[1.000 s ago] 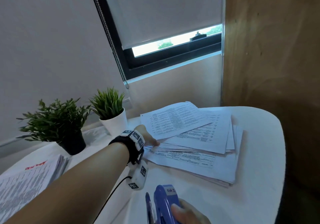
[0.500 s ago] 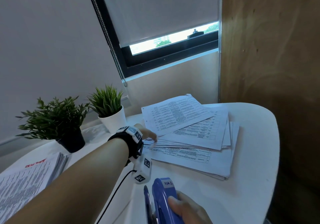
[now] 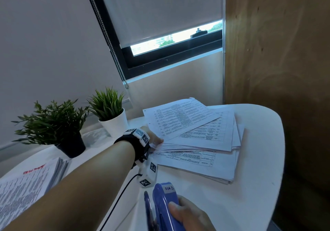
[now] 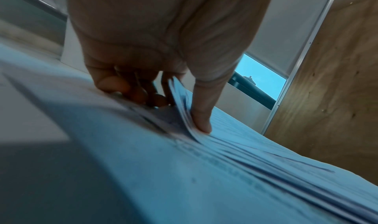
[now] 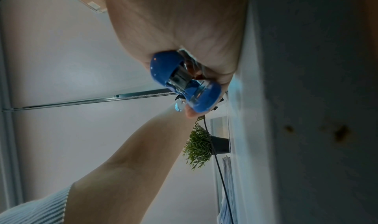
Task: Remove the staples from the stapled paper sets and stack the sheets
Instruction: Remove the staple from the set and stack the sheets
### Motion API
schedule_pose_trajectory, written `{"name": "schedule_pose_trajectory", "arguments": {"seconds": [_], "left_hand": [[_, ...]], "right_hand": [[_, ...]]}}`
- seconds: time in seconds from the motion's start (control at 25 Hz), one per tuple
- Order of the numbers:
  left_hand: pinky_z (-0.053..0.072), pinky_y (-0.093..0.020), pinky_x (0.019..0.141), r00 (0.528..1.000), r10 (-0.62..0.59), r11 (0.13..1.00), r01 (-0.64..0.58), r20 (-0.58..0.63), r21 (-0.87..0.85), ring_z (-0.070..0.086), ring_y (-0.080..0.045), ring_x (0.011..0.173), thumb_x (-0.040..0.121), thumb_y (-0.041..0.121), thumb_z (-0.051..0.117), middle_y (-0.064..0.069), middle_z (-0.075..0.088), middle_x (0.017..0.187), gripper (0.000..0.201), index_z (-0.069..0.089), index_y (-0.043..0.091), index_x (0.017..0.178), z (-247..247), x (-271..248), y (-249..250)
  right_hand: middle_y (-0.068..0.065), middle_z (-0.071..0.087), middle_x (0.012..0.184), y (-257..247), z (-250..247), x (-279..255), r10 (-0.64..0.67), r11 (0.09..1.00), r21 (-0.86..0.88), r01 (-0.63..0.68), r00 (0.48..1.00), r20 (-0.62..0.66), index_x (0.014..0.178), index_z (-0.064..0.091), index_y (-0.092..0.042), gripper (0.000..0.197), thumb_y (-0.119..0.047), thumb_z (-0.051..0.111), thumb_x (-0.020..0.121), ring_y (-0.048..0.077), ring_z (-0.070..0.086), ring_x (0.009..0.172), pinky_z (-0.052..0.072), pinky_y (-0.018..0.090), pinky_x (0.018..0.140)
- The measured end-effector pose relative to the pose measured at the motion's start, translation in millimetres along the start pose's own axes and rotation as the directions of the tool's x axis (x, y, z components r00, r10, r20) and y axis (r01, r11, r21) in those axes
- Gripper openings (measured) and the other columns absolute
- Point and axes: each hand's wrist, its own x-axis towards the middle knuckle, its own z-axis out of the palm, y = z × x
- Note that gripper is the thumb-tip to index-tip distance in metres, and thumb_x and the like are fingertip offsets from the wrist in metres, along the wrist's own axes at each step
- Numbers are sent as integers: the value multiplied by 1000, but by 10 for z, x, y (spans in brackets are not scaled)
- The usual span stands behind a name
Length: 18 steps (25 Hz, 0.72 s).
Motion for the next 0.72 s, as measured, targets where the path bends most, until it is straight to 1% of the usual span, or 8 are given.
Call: {"name": "schedule_pose_trajectory", "arguments": {"seconds": [0.04,0.2,0.28,0.36,0.48,0.52,0.64,0.72], "left_hand": [[56,-49,88,1000,0,998,1,9,-66,67,-32,90,55,24,90,-16,71,101,53,64,5,96,10,-3,4],[50,-31,76,993,60,983,-76,-97,-169,60,-26,86,76,1,77,-7,63,82,22,58,8,80,-15,-61,58],[47,-30,67,981,112,971,-143,-158,-194,56,-26,80,73,-2,75,-8,56,75,28,50,10,70,-29,-76,47],[51,-32,65,969,158,953,-201,-192,-228,58,-27,78,62,1,77,-12,58,76,31,48,11,70,-82,-153,17],[56,-58,79,958,186,873,-262,-217,-411,67,-36,89,61,-7,74,-18,68,93,31,60,6,85,-232,-337,-87],[54,-62,79,955,178,843,-273,-238,-464,67,-42,92,67,-13,72,-24,69,99,30,61,3,90,-299,-428,-145],[49,-69,84,953,137,755,-276,-269,-594,64,-53,96,75,-20,64,-36,64,108,27,58,-6,97,-495,-841,-400],[51,-65,85,956,115,725,-267,-270,-635,66,-51,93,75,-21,61,-33,66,106,34,55,-12,108,-588,-1198,-643]], "right_hand": [[0,74,67,17,0,0,2,1000,2,-2,1000,0,60,77,-36,24,-24,57,53,8,69,61,51,16,62],[8,76,78,27,3,11,23,998,-57,-24,1000,-5,66,78,-33,22,-26,60,55,19,71,76,54,32,86],[3,75,72,30,-14,35,14,996,-93,-14,1000,1,64,79,-25,13,-22,67,70,12,70,68,55,21,74],[-1,74,67,38,-37,34,18,996,-83,-19,1000,-7,62,78,-22,27,-13,65,83,5,68,59,51,14,61],[4,76,77,4,-19,-34,-34,999,-32,36,998,46,71,80,-27,17,-28,64,65,13,71,68,53,23,71],[5,76,75,2,-16,-58,-42,999,-29,43,998,46,72,80,-22,17,-27,65,65,13,71,65,53,22,66],[17,70,65,-19,-7,-164,-74,997,35,72,993,89,82,75,-5,15,-4,61,89,21,64,48,47,18,44],[27,66,70,-17,38,-223,-118,992,44,114,987,106,91,75,-3,11,-4,66,85,28,60,52,48,25,47]]}}
